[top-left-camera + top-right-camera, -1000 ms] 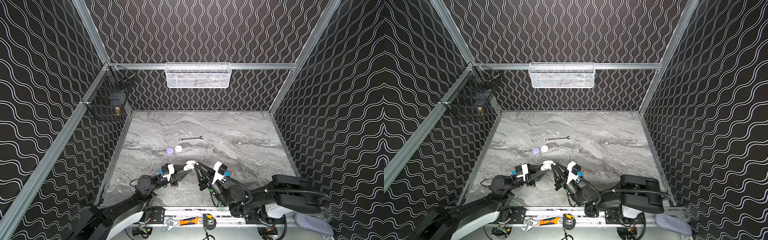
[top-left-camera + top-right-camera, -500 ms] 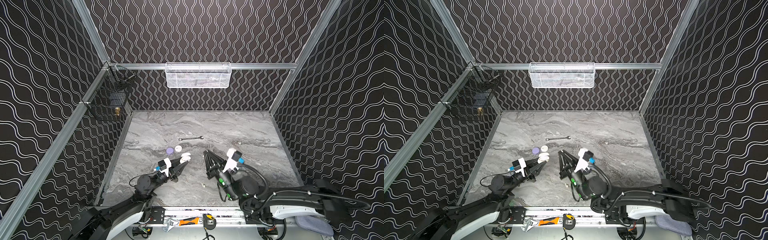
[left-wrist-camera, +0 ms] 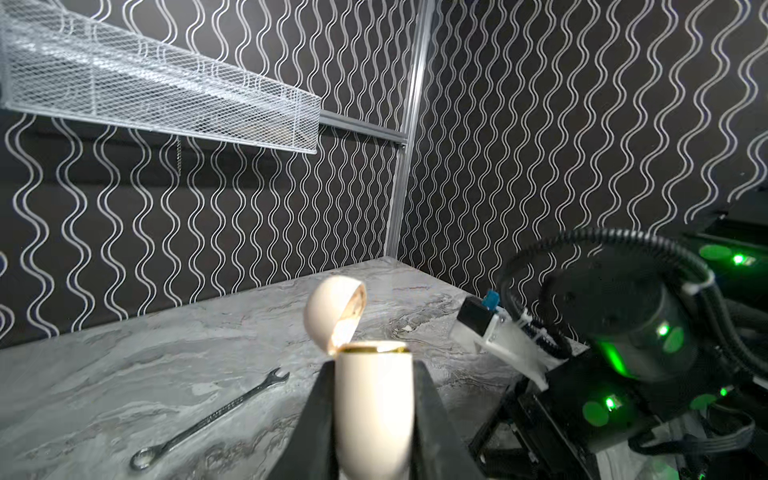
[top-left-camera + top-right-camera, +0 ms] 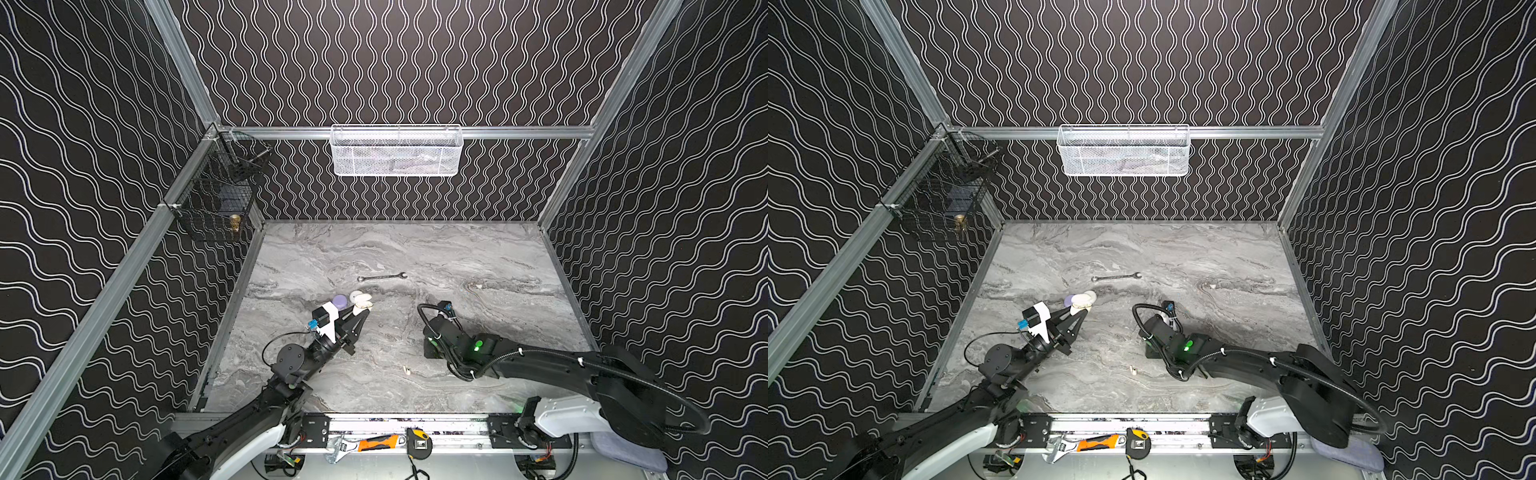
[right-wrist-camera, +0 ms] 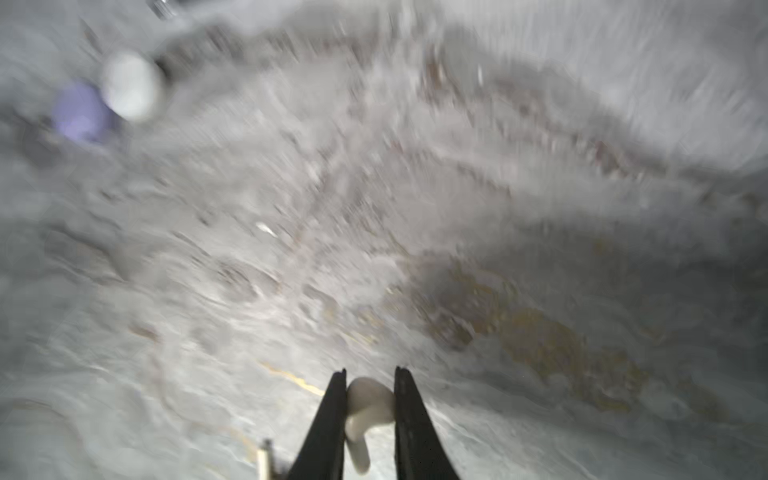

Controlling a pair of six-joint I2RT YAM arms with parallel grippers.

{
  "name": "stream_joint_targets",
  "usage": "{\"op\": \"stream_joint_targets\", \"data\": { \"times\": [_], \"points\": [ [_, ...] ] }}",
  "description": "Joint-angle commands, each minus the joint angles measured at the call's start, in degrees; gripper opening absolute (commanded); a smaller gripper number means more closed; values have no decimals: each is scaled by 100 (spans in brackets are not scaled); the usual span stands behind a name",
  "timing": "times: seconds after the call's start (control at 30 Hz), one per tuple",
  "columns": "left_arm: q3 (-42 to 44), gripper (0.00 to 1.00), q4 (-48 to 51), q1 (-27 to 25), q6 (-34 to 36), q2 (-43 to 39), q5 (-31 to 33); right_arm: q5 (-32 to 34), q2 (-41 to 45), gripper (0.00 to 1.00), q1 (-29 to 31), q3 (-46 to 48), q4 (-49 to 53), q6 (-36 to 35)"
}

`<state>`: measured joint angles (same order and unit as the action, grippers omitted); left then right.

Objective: Insert the wireless bluetooth earbuds into the charging case

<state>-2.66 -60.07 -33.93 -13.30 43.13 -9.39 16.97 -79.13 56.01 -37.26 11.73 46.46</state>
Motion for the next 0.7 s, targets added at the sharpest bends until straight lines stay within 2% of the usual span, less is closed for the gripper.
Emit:
{"op": "stream_joint_targets", "data": {
  "times": [0.0, 0.07, 0.2, 0.53, 0.67],
  "points": [
    [-24, 0, 230, 1, -59, -115, 280, -825, -271, 8, -208, 138, -223, -4],
    [-84, 0, 444, 2, -7, -213, 271, -997, -549, 8, -335, 92, -284, -46],
    [-86, 0, 467, 6, 18, -261, 271, -917, -837, 10, -358, -30, -193, -53],
    [-95, 0, 267, 1, -8, -76, 192, -708, -573, 54, -327, -217, 520, -62],
    [-100, 0, 342, 1, -4, -179, 200, -538, -663, 63, -260, -635, 1059, -249]
  ]
}}
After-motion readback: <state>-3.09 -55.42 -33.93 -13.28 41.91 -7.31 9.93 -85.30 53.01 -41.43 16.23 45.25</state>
